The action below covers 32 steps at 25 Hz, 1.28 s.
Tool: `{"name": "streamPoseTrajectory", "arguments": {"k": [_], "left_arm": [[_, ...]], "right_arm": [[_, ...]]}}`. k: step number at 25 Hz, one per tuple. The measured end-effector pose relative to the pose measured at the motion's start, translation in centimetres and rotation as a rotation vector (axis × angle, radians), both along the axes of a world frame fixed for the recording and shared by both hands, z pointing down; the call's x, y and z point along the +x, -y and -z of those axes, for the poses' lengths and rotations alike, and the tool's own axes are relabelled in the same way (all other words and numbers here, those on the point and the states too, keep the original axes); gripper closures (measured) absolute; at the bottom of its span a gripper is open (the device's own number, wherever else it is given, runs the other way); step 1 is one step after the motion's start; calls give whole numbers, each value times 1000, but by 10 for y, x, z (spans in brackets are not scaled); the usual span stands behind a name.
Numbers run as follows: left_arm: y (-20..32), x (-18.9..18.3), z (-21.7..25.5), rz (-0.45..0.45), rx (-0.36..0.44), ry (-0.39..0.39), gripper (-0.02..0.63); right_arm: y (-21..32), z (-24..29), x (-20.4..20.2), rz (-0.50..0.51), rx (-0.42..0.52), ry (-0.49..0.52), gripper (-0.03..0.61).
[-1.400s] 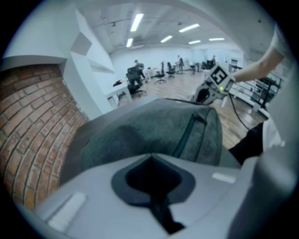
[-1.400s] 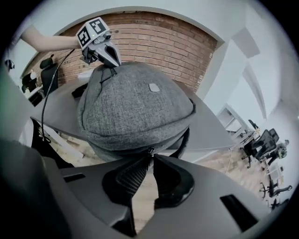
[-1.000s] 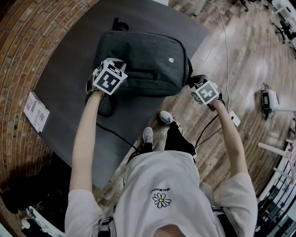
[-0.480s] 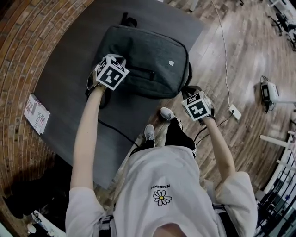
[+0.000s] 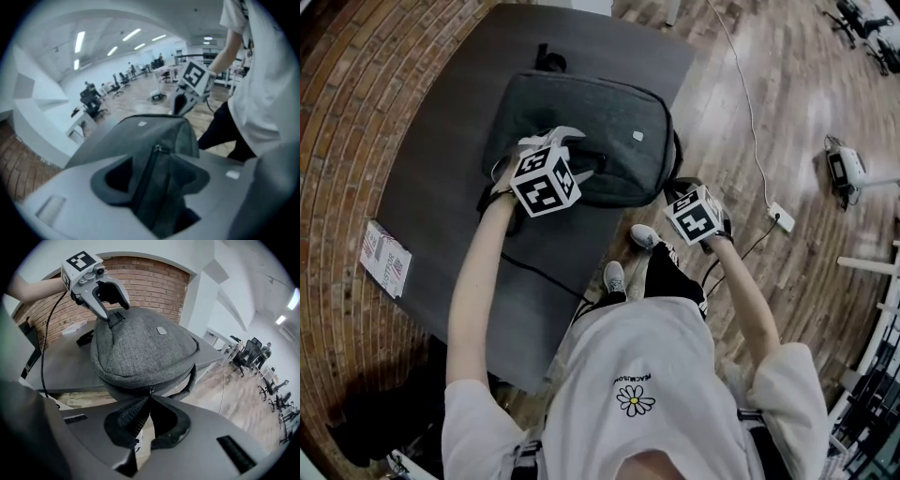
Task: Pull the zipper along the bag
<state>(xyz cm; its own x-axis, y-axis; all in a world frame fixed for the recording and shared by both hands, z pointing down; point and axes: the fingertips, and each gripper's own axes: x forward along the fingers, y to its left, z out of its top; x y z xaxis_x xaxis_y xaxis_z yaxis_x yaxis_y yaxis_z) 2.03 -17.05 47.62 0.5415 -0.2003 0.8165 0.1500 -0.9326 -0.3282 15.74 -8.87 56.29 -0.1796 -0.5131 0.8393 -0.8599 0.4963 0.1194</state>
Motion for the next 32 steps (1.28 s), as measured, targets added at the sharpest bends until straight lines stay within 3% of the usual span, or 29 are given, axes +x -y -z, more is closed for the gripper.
{"name": "streamPoseTrajectory", "arguments": {"k": [4, 9, 18, 28, 32], "left_arm": [[3, 17, -34, 3, -76, 123, 381], [8, 18, -40, 28, -116, 64, 399], [11, 21, -41, 41, -134, 69, 405], [13, 22, -42, 21, -122, 73, 403], [15, 15, -27, 2, -119, -32, 430]], "right_arm": [[-4, -4, 0, 8, -15, 7, 572], [-23, -6, -11, -38, -57, 100, 572], [-38, -4, -127, 100, -84, 178, 571], [-8, -6, -189, 19, -63, 231, 563], [-5, -10, -191, 44, -71, 251, 571]]}}
